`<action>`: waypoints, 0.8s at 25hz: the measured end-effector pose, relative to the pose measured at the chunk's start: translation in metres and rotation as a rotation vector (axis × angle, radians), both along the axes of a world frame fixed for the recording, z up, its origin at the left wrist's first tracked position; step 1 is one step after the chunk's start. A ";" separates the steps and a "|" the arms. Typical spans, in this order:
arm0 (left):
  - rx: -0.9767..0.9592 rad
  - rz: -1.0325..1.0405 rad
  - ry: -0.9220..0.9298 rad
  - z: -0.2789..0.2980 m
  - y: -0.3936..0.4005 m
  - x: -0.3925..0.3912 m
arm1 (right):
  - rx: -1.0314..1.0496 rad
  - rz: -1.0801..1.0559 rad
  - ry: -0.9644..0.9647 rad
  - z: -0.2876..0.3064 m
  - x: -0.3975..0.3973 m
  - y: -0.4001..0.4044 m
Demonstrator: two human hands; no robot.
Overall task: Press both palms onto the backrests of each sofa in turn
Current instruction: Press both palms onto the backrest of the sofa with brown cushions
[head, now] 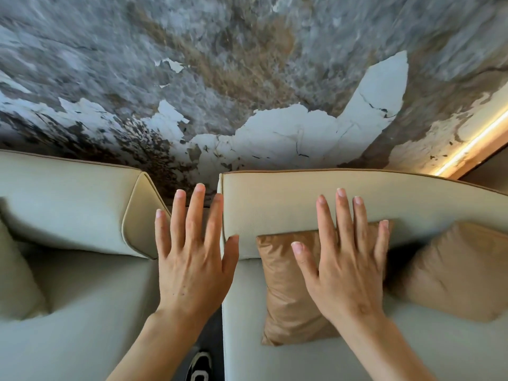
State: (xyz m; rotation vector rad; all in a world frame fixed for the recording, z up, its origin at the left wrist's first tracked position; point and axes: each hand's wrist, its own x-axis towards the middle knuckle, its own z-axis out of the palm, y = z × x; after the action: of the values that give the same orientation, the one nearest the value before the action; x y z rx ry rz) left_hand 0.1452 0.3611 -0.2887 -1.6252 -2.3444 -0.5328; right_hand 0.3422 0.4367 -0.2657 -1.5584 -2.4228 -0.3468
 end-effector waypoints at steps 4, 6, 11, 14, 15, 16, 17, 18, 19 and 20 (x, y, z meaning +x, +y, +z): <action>-0.045 0.061 0.022 -0.040 0.020 0.032 | -0.070 0.053 0.022 -0.039 0.017 0.038; -0.057 0.070 0.018 -0.070 0.037 0.037 | -0.083 0.080 0.020 -0.067 0.019 0.055; -0.064 0.068 0.011 -0.157 0.098 0.014 | -0.114 0.076 0.039 -0.161 -0.006 0.099; -0.046 0.047 -0.003 -0.190 0.121 0.007 | -0.125 0.081 0.049 -0.200 -0.018 0.116; -0.036 0.040 -0.010 -0.201 0.127 0.005 | -0.120 0.086 0.045 -0.213 -0.021 0.122; -0.019 0.036 -0.004 -0.210 0.133 0.003 | -0.106 0.096 0.045 -0.225 -0.024 0.127; 0.009 0.037 0.017 -0.219 0.138 0.000 | -0.087 0.105 0.059 -0.235 -0.025 0.132; 0.046 0.036 0.045 -0.226 0.141 -0.002 | -0.064 0.115 0.083 -0.243 -0.026 0.136; 0.086 0.029 0.076 -0.231 0.143 -0.003 | -0.035 0.124 0.109 -0.250 -0.026 0.138; 0.119 0.019 0.105 -0.236 0.143 -0.004 | -0.001 0.132 0.129 -0.256 -0.026 0.140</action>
State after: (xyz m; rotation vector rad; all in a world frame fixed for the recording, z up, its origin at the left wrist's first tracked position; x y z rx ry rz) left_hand 0.1411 0.5046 -0.5244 -1.5383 -2.2065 -0.5582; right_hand 0.3157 0.5768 -0.5214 -1.3676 -2.4099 -0.2129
